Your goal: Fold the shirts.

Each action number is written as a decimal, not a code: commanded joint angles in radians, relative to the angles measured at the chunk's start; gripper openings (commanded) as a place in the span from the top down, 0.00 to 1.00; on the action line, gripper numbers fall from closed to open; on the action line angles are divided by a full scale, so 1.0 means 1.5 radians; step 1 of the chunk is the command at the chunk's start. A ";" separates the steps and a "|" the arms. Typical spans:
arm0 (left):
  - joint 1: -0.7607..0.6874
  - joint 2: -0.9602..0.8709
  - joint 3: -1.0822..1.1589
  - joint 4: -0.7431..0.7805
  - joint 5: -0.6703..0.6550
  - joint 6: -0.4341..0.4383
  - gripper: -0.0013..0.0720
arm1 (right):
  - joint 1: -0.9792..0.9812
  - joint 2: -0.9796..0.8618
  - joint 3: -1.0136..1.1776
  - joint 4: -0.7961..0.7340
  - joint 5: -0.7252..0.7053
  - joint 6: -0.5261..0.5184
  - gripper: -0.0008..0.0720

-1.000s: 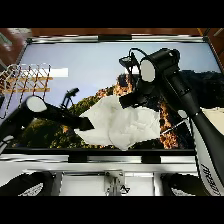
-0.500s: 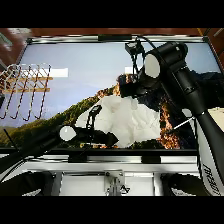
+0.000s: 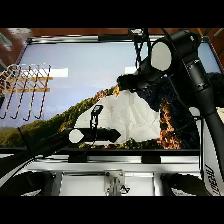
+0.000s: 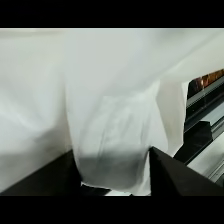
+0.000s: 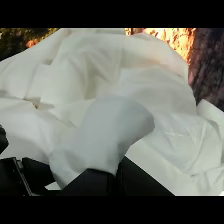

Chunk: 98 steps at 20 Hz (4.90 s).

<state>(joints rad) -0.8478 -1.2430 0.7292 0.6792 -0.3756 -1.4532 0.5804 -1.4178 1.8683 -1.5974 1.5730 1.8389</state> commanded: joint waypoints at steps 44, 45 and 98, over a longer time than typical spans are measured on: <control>0.825 0.091 0.294 0.474 -0.521 0.142 0.22 | 0.001 -0.087 0.005 0.047 0.082 -0.030 0.89; 0.829 0.065 0.294 0.474 -0.526 0.144 0.22 | 0.001 -0.087 0.005 0.047 0.092 -0.030 0.89; 0.848 -0.140 0.337 0.365 -0.454 0.249 0.93 | 0.000 -0.087 0.005 0.033 0.099 -0.004 0.89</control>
<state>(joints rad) 0.4232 -1.5059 1.2079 1.2312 -1.0573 -1.0832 0.5812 -1.5482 1.8744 -1.5303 1.7210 1.8328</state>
